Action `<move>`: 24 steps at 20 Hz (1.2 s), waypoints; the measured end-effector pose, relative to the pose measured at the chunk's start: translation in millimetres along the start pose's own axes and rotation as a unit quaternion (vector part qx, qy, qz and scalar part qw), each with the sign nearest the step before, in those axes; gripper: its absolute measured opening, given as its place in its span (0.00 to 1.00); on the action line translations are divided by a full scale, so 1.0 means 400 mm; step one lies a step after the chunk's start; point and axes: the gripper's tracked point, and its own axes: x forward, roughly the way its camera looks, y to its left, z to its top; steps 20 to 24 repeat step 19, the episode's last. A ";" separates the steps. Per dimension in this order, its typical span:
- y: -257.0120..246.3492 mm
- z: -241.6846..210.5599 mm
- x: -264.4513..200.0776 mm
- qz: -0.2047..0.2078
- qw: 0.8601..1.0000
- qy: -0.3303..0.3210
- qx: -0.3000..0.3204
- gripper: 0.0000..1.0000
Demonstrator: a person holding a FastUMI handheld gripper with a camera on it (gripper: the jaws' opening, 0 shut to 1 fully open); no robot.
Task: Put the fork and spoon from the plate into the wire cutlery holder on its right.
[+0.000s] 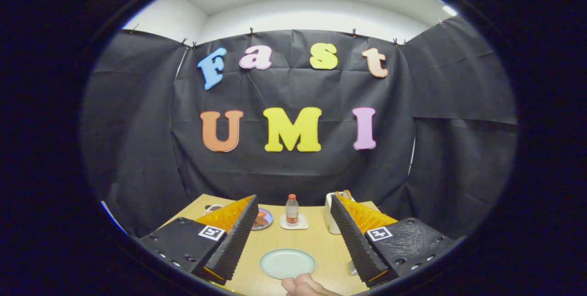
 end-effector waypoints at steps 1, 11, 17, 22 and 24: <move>-0.011 -0.008 -0.002 -0.008 1.000 0.003 0.003 0.96; -0.070 0.001 -0.037 -0.030 0.999 -0.013 0.003 0.95; -0.077 0.009 -0.035 -0.025 0.999 -0.025 0.004 0.95; -0.073 0.015 -0.033 -0.022 0.999 -0.028 0.006 0.95; -0.073 0.015 -0.033 -0.022 0.999 -0.028 0.006 0.95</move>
